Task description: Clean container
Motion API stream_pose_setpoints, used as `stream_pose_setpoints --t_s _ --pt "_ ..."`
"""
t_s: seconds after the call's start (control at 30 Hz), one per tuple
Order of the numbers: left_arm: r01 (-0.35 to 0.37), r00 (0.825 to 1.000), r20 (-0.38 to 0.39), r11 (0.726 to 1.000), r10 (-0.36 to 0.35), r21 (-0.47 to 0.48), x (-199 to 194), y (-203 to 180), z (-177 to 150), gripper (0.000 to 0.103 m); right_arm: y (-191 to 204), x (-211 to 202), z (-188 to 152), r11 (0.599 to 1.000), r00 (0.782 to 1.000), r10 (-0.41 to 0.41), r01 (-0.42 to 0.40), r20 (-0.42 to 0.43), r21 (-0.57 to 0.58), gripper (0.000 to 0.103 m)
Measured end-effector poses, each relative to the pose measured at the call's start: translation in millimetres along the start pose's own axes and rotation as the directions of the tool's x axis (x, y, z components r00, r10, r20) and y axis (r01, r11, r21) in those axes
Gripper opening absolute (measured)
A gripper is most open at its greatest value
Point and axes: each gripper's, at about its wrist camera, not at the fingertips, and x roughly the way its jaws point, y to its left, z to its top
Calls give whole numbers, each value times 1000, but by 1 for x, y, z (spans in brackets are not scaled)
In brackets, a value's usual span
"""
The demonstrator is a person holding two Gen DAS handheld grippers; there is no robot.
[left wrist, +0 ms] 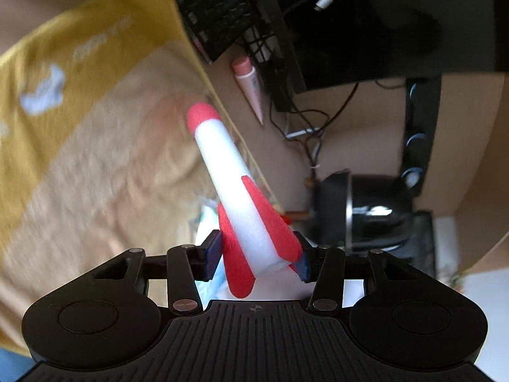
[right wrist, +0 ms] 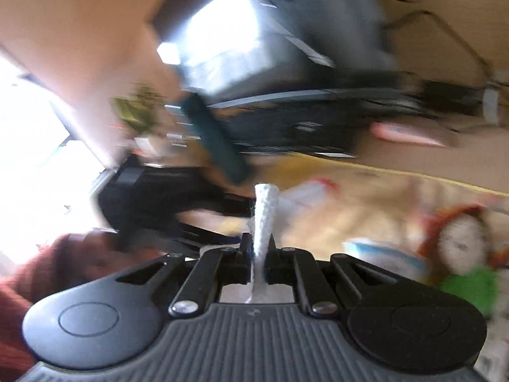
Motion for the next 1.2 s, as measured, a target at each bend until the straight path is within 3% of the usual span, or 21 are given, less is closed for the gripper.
stream_pose_setpoints --t_s 0.1,0.43,0.6,0.73,0.8,0.9,1.03,1.1,1.2 --pt "61 998 -19 991 -64 -119 2 18 0 51 15 9 6 997 999 54 -54 -3 -58 8" --pt "65 996 76 982 -52 -180 -27 43 7 49 -1 52 -5 998 987 -55 51 -153 -30 5" --pt "-51 988 139 991 68 -122 -52 40 21 55 -9 44 -2 999 992 12 -7 -125 46 8" --pt "-133 984 121 991 133 -7 -53 18 31 74 -8 46 1 995 987 80 -72 -138 66 8" --pt "-161 982 112 984 153 72 -46 -2 37 78 7 60 2 999 987 29 -31 -157 -15 8" --pt "-222 970 135 960 200 172 -39 -31 47 79 22 82 4 996 988 0 -14 -155 -90 7" --pt "-279 958 151 915 244 291 -29 -60 49 88 25 71 -2 976 970 207 -214 -128 -44 7" --pt "-313 949 143 888 281 336 -14 -65 47 88 26 56 -5 972 971 215 -223 -104 -73 7" --pt "-419 907 165 808 386 415 9 -62 43 88 13 34 -6 984 984 166 -170 -71 -52 7"
